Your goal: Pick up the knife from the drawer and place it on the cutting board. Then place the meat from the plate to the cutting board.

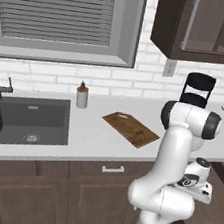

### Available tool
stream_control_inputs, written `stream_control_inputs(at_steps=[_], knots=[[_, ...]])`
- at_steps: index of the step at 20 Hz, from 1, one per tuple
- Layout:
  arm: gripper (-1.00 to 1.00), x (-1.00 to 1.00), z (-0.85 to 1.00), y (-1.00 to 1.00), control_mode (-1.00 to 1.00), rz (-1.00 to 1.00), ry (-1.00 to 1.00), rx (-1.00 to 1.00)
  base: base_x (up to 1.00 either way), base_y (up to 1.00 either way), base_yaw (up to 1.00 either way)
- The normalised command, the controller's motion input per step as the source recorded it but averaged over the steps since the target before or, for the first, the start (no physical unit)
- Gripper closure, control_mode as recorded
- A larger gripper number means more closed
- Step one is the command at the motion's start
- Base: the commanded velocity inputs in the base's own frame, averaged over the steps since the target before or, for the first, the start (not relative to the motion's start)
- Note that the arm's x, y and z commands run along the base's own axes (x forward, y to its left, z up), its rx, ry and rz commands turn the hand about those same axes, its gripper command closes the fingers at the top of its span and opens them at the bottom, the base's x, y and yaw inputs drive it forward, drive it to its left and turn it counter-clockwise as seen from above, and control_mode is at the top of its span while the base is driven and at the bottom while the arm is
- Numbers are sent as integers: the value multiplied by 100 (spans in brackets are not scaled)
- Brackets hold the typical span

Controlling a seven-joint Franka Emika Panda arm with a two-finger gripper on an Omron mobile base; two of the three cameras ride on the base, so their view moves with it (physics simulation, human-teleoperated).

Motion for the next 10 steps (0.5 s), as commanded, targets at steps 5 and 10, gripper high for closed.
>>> stream_control_inputs(at_steps=[5,10], knots=[[100,-54,17,-21,-100,-1,5,0,0,0,0],[100,-60,63,-8,-100,-3,7,0,0,0,0]])
